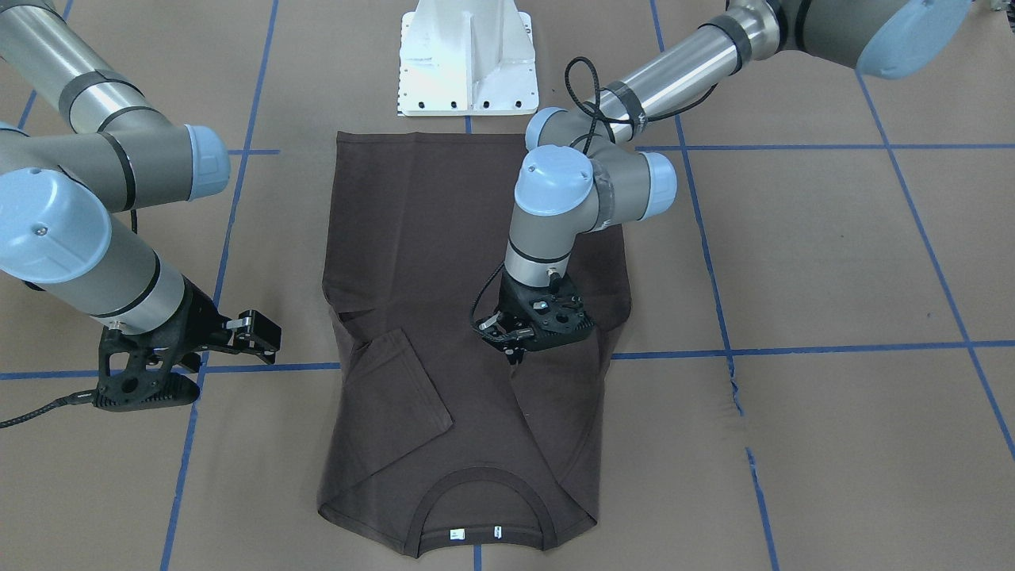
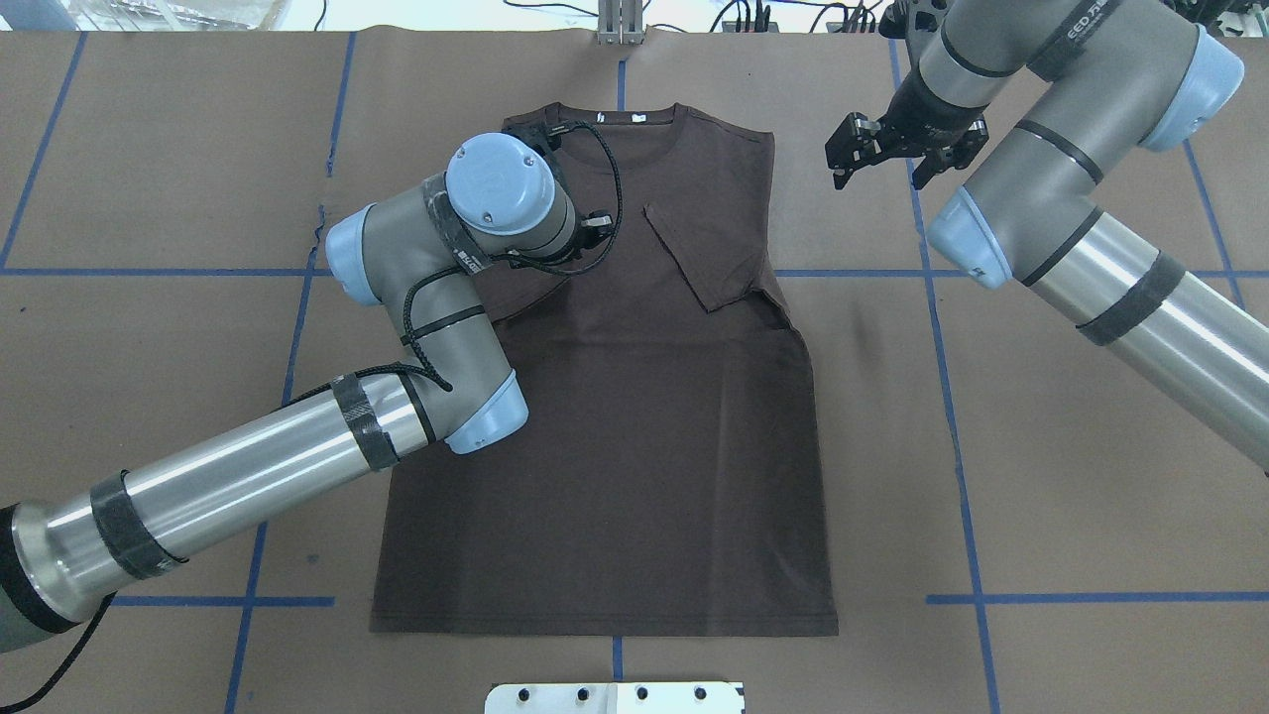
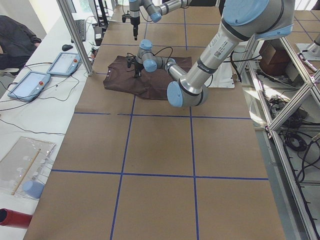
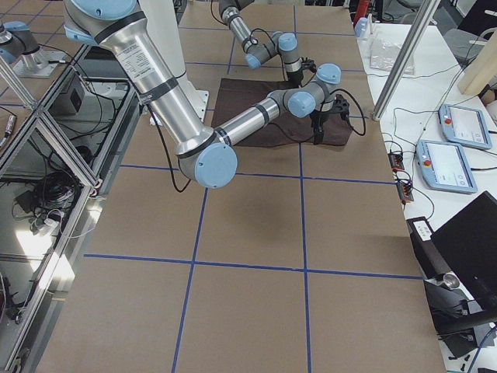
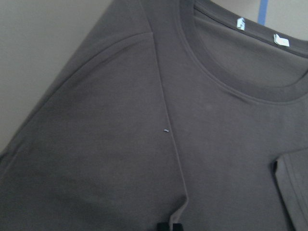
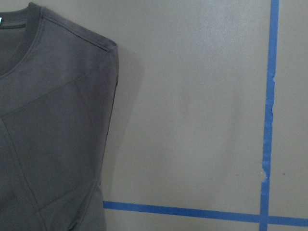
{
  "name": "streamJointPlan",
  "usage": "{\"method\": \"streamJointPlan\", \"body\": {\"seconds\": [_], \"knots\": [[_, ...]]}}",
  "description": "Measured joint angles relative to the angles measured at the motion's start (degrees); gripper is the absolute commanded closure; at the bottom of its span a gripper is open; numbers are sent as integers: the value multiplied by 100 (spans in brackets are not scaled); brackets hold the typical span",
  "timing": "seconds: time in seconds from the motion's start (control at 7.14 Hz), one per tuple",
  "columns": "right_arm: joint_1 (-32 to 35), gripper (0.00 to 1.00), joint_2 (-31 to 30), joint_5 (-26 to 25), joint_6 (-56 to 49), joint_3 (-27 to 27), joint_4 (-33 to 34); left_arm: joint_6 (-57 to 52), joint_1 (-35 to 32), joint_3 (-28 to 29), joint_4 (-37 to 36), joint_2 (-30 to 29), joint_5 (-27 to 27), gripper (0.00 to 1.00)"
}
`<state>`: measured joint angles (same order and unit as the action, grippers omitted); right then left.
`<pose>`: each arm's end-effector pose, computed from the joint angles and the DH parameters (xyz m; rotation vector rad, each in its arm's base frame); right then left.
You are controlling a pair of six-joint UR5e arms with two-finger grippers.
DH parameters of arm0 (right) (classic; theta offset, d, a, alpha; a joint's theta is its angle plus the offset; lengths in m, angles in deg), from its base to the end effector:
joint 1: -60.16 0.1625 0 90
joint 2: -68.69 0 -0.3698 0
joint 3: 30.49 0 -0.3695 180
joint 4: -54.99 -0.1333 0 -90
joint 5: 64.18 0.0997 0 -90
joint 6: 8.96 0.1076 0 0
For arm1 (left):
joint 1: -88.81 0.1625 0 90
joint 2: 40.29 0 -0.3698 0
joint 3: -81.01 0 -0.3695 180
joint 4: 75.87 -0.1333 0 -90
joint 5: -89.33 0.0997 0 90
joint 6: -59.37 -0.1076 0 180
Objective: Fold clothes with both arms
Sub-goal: 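Release the sleeve with the left gripper while the right gripper moves to the hem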
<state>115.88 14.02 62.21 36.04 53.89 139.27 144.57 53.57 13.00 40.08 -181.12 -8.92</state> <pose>-0.3178 -0.5896 0.2938 0.0677 -0.8527 -0.0208 0.5485 -0.5318 0.1978 0.2036 0.9499 -0.4204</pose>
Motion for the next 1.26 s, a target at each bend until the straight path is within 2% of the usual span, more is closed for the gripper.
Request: {"method": "streamJointPlan", "body": {"seconds": [0.28,0.56,0.7,0.84,0.98,1.26], "knots": [[0,0,-1,2,0,0,0,-110,5,28,29,-6,23,0],[-17,0,-29,58,128,31,4,-288,-19,-240,-78,44,-61,0],[-112,0,-170,111,453,176,-75,-584,-23,-608,-308,230,-193,0],[-348,0,-519,40,960,528,-358,-1082,-29,-1291,-681,638,-305,0],[-715,0,-983,-276,1589,1022,-729,-1569,-36,-2076,-1093,1105,-356,0],[-1998,0,-2063,-1472,3058,2355,-1074,-2131,-52,-3261,-1760,1803,-385,0]]}}
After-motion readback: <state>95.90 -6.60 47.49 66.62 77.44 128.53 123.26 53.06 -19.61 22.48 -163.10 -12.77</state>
